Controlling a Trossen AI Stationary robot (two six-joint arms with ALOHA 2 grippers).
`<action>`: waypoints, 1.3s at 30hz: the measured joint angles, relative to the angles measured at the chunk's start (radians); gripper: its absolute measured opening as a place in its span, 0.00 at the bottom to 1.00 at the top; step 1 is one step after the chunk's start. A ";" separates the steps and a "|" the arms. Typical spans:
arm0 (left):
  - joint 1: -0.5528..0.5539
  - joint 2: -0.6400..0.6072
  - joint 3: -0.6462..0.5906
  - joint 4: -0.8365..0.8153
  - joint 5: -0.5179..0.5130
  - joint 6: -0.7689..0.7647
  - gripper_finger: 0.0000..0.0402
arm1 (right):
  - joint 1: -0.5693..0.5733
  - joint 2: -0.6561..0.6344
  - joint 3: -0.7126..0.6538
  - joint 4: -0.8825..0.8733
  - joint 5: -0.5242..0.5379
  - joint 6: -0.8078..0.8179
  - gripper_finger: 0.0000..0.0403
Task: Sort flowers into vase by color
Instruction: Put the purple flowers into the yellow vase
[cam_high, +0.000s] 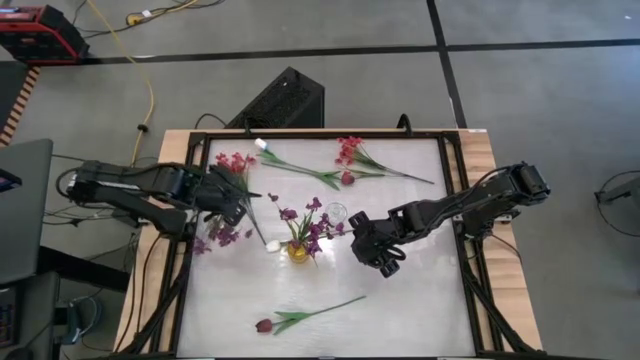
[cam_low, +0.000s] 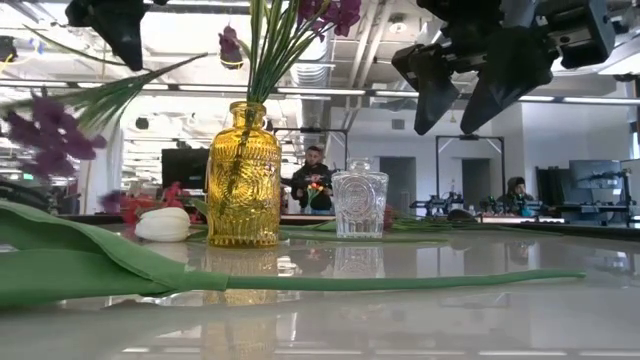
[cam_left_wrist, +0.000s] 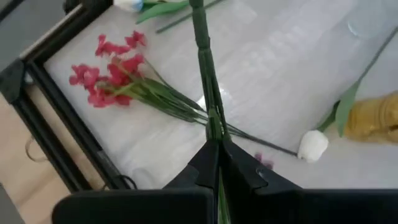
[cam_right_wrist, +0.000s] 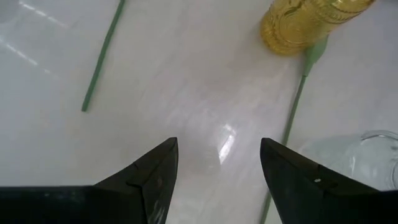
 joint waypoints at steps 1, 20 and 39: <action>0.000 0.000 0.000 0.007 -0.005 0.023 0.00 | 0.000 0.000 0.000 0.000 0.000 0.000 0.63; 0.060 0.000 0.009 0.420 -0.181 0.515 0.00 | -0.006 -0.005 0.192 -0.353 0.673 -0.096 0.63; 0.400 -0.001 0.261 0.521 0.012 0.784 0.00 | -0.391 -0.004 0.256 0.377 1.038 -1.409 0.63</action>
